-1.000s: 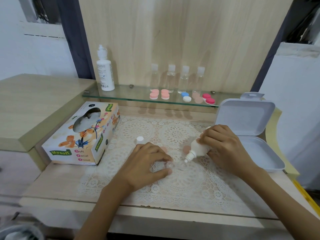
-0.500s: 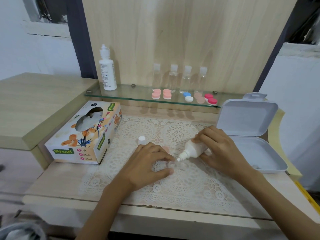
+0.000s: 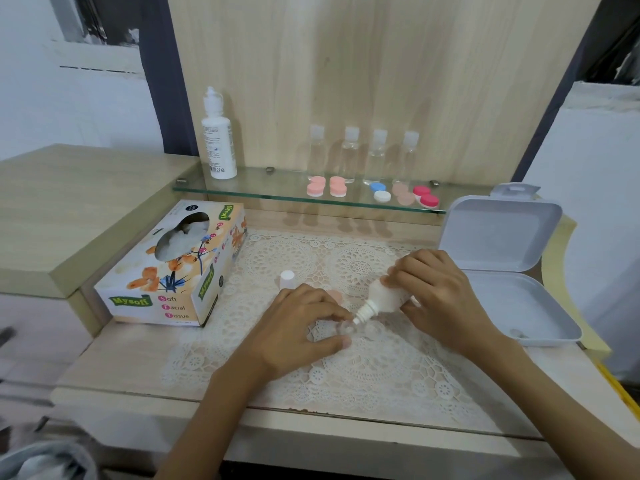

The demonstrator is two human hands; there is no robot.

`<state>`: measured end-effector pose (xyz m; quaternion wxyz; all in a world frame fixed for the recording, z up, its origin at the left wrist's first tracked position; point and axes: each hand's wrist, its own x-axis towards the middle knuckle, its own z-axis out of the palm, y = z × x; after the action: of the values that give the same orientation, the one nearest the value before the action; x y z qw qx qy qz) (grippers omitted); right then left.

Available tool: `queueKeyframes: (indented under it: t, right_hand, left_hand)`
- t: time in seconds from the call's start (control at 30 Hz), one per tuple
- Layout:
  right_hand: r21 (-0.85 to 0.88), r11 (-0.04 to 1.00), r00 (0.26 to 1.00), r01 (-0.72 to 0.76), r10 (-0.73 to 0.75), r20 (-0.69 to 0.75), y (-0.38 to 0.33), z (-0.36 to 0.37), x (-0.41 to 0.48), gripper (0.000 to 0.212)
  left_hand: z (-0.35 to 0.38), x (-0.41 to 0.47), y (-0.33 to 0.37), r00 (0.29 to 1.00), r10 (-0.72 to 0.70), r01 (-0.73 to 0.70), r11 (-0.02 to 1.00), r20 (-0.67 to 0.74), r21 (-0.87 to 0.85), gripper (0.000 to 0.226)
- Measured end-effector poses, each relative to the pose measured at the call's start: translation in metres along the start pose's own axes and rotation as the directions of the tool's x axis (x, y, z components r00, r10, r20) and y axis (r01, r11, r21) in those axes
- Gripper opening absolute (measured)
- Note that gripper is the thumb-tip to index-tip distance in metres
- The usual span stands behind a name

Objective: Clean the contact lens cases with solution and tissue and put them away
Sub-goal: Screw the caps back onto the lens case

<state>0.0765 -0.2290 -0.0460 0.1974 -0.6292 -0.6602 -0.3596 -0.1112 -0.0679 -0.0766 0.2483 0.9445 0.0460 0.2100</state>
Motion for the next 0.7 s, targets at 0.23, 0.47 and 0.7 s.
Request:
queueKeyframes:
  t: [0.23, 0.47, 0.7]
  right_hand:
    - [-0.003, 1.000, 1.000, -0.007, 0.007, -0.012, 0.0003, 0.0009, 0.0006, 0.031]
    - [-0.007, 1.000, 0.999, -0.023, 0.023, -0.028, 0.0003, 0.0005, 0.0020, 0.032]
    - [0.023, 0.995, 0.996, -0.092, 0.092, -0.003, 0.0005, 0.0002, -0.0032, 0.035]
  left_hand:
    - [0.0003, 0.0010, -0.0014, 1.000, -0.004, 0.004, 1.000, -0.001, -0.004, 0.036]
    - [0.0001, 0.0005, -0.0010, 1.000, -0.001, 0.001, 1.000, -0.003, -0.009, 0.037]
    - [-0.0001, 0.0007, -0.0005, 1.000, -0.003, 0.003, 1.000, -0.004, -0.006, 0.034]
